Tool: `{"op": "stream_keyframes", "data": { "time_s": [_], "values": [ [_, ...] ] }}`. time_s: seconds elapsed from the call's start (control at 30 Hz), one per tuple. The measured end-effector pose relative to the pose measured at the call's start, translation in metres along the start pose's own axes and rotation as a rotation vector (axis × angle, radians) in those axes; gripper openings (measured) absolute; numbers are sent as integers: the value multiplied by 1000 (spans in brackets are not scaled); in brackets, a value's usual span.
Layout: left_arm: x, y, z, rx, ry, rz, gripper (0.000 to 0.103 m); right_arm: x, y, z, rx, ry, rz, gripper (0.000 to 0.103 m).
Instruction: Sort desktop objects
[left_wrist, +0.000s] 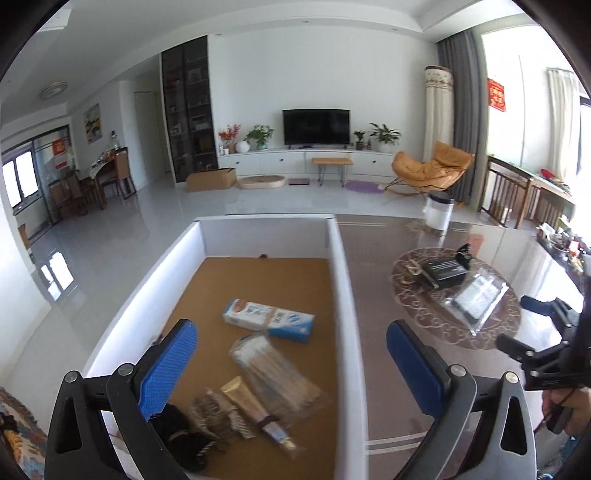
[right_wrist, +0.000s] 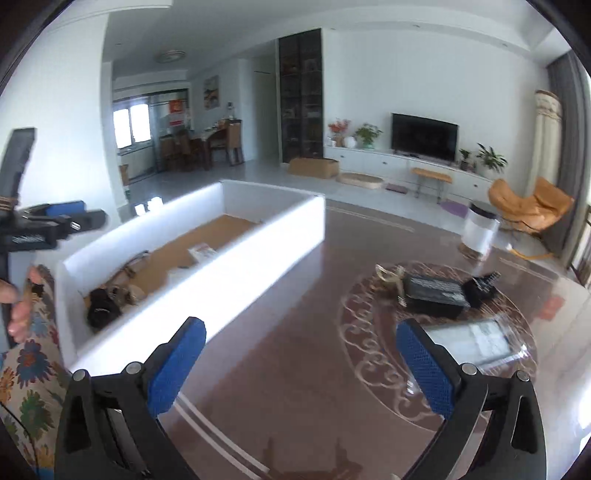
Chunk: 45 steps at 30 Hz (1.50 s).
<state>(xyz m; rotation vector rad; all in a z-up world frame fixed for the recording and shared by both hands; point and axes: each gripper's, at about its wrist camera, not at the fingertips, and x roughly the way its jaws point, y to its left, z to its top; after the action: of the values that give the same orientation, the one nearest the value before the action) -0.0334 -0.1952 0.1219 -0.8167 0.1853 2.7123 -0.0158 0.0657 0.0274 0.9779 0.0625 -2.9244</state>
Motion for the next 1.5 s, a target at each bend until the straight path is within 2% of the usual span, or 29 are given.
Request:
{"op": "stream_keyframes", "data": {
  "time_s": [0.1,0.2,0.3,0.4,0.47,0.53,0.7,0.87,1.07,1.5],
  "values": [
    [7,-54,-4,34,40,-138,103,5,-66,-38,98,120,-147,103],
    [37,-102,-24,29,142,-250,103,5,-120,-70,213,205,-236,103],
    [79,-142,-53,35,245,-252,103,9,-157,-91,273,261,-275,103],
    [122,-172,-76,61,336,-228,103,11,-171,-102,271,280,-272,103],
    [137,-186,-83,96,357,-204,103,13,-172,-99,262,271,-238,103],
    [149,-199,-81,137,337,-168,103,14,-168,-95,225,250,-236,103],
    [179,-209,-63,149,310,-116,103,21,-164,-97,215,272,-242,103],
    [209,-211,-57,120,362,-88,103,19,-171,-99,261,272,-261,103],
    [214,-204,-60,68,378,-108,103,19,-171,-99,263,271,-271,103],
    [216,-206,-60,68,378,-110,103,20,-171,-100,264,282,-345,103]
  ]
}}
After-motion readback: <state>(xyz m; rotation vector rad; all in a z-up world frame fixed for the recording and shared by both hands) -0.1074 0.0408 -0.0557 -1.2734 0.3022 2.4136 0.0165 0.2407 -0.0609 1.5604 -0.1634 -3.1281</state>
